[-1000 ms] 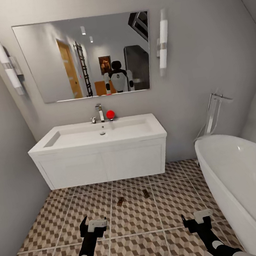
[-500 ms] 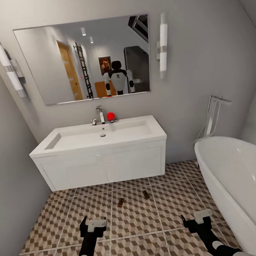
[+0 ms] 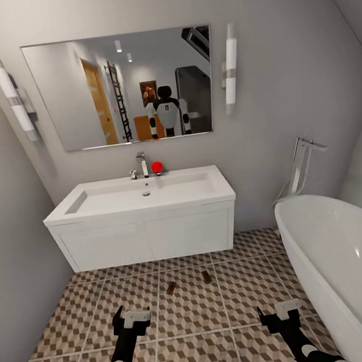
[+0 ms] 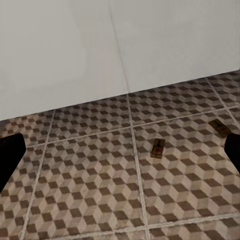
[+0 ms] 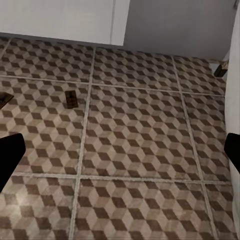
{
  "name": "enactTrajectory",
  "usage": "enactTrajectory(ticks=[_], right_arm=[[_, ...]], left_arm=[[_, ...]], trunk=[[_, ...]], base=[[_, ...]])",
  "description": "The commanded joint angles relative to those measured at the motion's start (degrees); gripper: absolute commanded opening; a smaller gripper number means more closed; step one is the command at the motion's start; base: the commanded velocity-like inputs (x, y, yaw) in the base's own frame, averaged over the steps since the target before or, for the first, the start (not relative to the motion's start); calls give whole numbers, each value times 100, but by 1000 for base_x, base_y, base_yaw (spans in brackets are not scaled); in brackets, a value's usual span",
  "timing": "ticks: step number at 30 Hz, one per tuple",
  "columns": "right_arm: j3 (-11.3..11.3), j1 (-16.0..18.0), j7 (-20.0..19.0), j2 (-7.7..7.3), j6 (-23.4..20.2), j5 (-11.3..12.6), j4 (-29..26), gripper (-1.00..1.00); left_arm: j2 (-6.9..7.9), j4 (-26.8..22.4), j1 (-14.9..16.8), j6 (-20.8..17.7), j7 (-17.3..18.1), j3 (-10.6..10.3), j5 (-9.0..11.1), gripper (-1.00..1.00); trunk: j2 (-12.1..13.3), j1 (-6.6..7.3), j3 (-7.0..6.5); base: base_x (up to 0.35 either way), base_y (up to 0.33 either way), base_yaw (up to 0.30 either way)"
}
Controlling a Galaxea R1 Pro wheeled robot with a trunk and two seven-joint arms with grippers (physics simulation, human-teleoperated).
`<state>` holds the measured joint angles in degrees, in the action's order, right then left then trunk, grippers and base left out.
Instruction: Take the four mousetraps from the cabinet in the bathroom and place them on the bathroom floor. Make sure all four end up on the same floor surface, and ensure that at least two of them are either under or directly next to the same bathroom sink.
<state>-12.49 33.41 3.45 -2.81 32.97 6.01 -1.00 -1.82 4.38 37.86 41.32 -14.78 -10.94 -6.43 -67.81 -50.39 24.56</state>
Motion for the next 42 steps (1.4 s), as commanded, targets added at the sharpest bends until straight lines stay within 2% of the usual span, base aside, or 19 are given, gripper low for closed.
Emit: enactTrajectory(ticks=[1,42], right_arm=[[-52,2,7,-2,16,58,3,100],[-52,-19,7,-1,17,58,3,100]], left_arm=[[-2,25,11,24,-60,-12,-60,100],[-4,28,11,23,-60,-10,-60,100]], trunk=[[37,22,-12],[1682,923,-748]], base=[[0,0,0],[0,0,0]])
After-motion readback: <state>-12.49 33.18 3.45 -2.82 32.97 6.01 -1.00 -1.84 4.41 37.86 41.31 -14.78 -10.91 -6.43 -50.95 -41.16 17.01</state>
